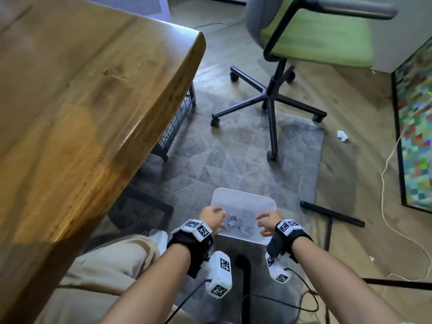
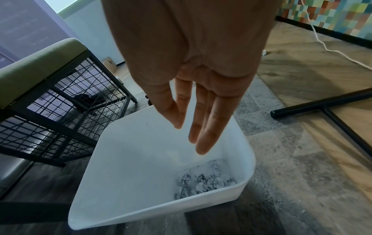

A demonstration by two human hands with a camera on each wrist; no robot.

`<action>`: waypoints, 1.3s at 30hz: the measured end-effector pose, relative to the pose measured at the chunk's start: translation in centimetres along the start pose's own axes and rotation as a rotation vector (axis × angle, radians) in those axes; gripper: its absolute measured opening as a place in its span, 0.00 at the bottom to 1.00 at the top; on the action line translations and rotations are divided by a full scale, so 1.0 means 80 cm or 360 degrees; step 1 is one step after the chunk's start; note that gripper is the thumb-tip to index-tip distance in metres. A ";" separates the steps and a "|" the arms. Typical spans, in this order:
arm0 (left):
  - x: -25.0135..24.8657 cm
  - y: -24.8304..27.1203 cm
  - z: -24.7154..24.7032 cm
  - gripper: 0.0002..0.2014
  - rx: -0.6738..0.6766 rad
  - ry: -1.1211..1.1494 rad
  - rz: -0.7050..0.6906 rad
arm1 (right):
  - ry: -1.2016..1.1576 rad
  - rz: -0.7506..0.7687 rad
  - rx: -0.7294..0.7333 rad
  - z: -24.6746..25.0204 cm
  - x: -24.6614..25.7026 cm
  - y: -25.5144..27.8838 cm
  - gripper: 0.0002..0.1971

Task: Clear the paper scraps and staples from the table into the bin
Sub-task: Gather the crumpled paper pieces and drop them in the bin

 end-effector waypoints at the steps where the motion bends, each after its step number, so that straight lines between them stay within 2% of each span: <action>1: 0.000 0.002 0.006 0.16 0.0014 0.0009 -0.0004 | 0.0033 0.0015 0.0021 0.002 0.002 0.003 0.11; 4: -0.003 0.010 0.026 0.10 0.0023 0.0011 -0.0028 | 0.0156 0.0136 0.0113 0.006 0.017 0.018 0.11; 7: -0.008 0.022 0.049 0.13 0.0016 -0.0007 -0.0115 | 0.0219 0.0357 0.0177 0.012 0.043 0.043 0.10; 11: -0.021 0.049 0.084 0.13 -0.0033 -0.0029 -0.0283 | 0.0267 0.0736 0.0216 0.023 0.089 0.100 0.07; 15: -0.031 0.106 0.122 0.10 -0.0036 -0.0172 -0.0574 | 0.0374 0.1287 0.0282 0.036 0.147 0.177 0.05; 19: -0.031 0.182 0.168 0.06 0.0000 -0.0148 -0.0870 | 0.0419 0.1832 0.0347 0.047 0.204 0.270 0.04; 22: -0.021 0.241 0.221 0.01 -0.0112 -0.0126 -0.1107 | 0.0472 0.2174 0.0411 0.047 0.246 0.347 0.04; 24: -0.008 0.277 0.260 0.01 -0.0192 -0.0098 -0.1195 | 0.0487 0.2396 0.0463 0.040 0.271 0.399 0.05; 28: 0.031 0.335 0.340 0.02 -0.0453 -0.0093 -0.1296 | 0.0564 0.2659 0.0572 -0.001 0.314 0.490 0.06; 31: 0.071 0.368 0.402 0.02 -0.0738 -0.0035 -0.1274 | 0.0718 0.2805 0.0626 -0.049 0.336 0.545 0.04; 36: 0.152 0.402 0.511 0.02 -0.1335 -0.0046 -0.1064 | 0.1134 0.2907 0.0688 -0.150 0.359 0.606 0.05; 39: 0.202 0.411 0.578 0.03 -0.1603 -0.0007 -0.0841 | 0.1460 0.3028 0.0506 -0.205 0.363 0.628 0.07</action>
Point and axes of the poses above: each hand's wrist, its own y-axis away from the middle knuckle, its own z-axis out of the back of the hand, x = y × z, the point moved 1 cm from there along -y, towards the middle knuckle, and after that the axes turned 14 degrees about -x, right-handed, at the moved point
